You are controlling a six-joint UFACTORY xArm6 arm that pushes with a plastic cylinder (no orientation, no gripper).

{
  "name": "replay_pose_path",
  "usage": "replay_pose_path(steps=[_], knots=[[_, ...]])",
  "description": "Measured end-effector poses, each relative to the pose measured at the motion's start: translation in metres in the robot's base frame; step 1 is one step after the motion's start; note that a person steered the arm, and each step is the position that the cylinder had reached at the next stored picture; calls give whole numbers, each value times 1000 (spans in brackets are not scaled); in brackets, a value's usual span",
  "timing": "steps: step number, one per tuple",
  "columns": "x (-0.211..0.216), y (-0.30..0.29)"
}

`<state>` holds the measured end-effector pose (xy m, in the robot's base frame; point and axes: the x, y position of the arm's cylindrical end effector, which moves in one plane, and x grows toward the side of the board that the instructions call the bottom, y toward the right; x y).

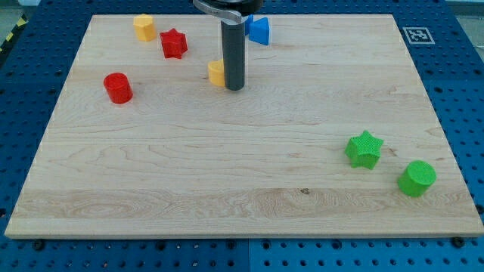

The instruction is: Move the yellow heart left and a bit down

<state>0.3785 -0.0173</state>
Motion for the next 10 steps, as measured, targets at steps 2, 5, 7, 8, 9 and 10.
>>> replay_pose_path(steps=[2,5,7,8,9,10], knots=[[-14,45],[-17,-1],[-52,-2],[-52,-2],[-51,-4],[-41,-25]])
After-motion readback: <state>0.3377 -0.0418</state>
